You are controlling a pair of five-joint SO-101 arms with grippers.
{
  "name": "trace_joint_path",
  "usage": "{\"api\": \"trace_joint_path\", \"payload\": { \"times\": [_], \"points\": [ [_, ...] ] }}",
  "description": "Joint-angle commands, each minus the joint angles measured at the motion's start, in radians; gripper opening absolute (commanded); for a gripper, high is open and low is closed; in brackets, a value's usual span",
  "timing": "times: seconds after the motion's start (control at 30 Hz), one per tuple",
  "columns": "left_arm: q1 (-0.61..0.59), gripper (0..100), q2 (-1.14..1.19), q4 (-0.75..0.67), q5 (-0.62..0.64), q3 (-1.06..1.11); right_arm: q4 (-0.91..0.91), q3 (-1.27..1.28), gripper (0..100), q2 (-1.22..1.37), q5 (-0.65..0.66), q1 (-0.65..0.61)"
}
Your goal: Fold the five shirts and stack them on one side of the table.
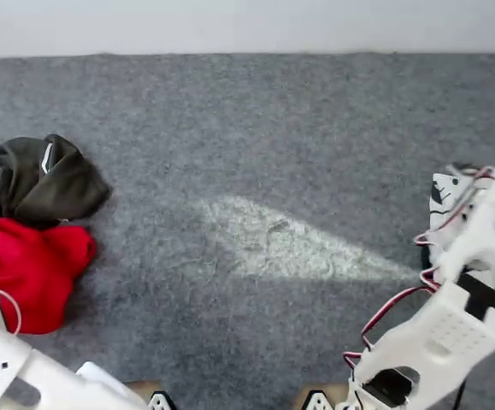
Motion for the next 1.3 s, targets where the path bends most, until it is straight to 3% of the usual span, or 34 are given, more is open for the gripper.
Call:
{"api": "trace_joint_path", "payload": {
  "times": [0.0, 0.3, 0.5, 0.77, 1.03, 1.27],
  "points": [
    [0.060, 2, -0.014, 0.029, -0.009, -0.059, 0.065, -0.005, 0.9, -0.122, -0.049, -0.038],
    [0.247, 2, -0.003, -0.011, -0.009, -0.108, 0.208, 0.012, 0.9, -0.424, -0.074, -0.045],
    [0.341, 16, -0.003, -0.138, -0.012, 0.067, 0.206, 0.158, 0.9, -0.647, -0.074, -0.059],
    [0.351, 19, -0.002, -0.348, -0.147, 0.295, 0.206, 0.393, 0.9, -0.785, -0.074, -0.058],
    [0.351, 22, 0.005, -0.397, -0.218, 0.366, 0.206, 0.508, 0.9, -0.843, -0.074, -0.058],
    [0.308, 22, 0.307, -0.443, -0.216, 0.226, 0.206, 0.559, 0.9, -0.888, -0.074, -0.058]
  ]
}}
